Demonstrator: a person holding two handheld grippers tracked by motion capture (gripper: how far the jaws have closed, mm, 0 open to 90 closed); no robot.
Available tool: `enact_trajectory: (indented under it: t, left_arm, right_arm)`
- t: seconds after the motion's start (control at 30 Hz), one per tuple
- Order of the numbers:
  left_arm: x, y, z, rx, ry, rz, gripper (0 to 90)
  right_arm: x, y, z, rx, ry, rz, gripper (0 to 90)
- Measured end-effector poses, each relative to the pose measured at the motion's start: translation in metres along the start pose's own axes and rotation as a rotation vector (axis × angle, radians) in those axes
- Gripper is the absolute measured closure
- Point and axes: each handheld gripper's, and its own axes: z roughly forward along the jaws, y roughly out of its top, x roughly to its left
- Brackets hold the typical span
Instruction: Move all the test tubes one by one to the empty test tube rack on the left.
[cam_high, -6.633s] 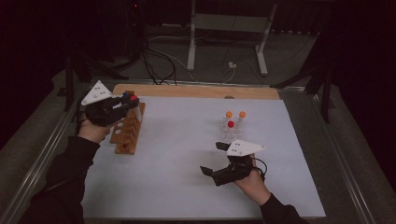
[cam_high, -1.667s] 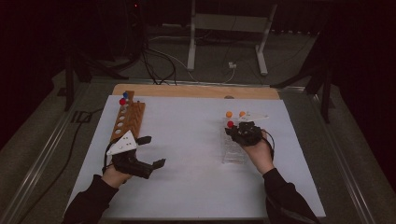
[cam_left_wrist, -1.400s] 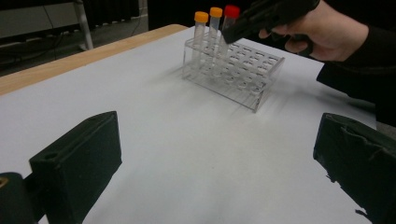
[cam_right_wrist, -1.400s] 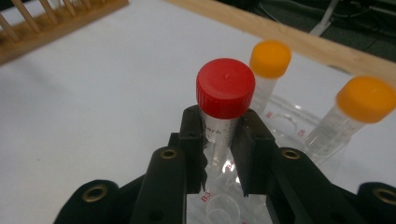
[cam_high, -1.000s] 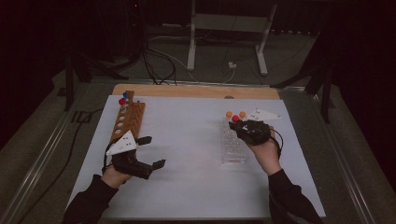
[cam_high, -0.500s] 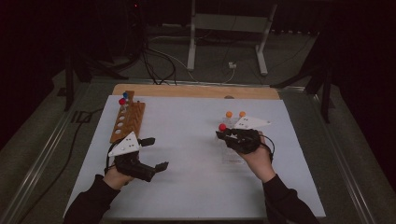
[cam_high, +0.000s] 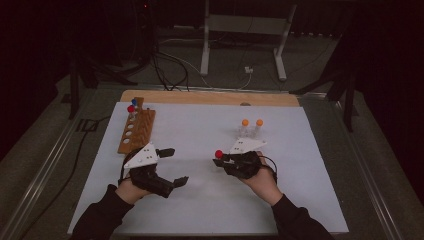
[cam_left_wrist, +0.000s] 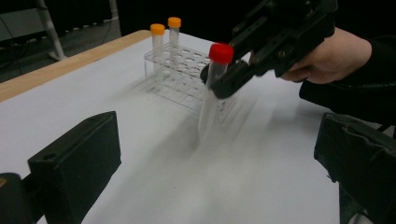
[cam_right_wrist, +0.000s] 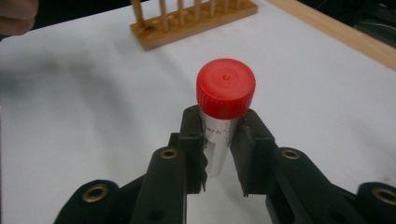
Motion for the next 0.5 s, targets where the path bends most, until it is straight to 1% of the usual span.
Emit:
enact_trajectory:
  t: [0.2,0.5]
  left_arm:
    - [-0.006,0.010,0.006,0.000,-0.043,0.013,1.5]
    - [-0.013,0.018,0.019,0.011,-0.076,0.034,1.8]
  right_arm:
    - [0.012,-0.001,0.005,0.015,0.042,-0.020,74.2]
    - [0.023,0.000,0.007,0.021,0.078,-0.047,74.3]
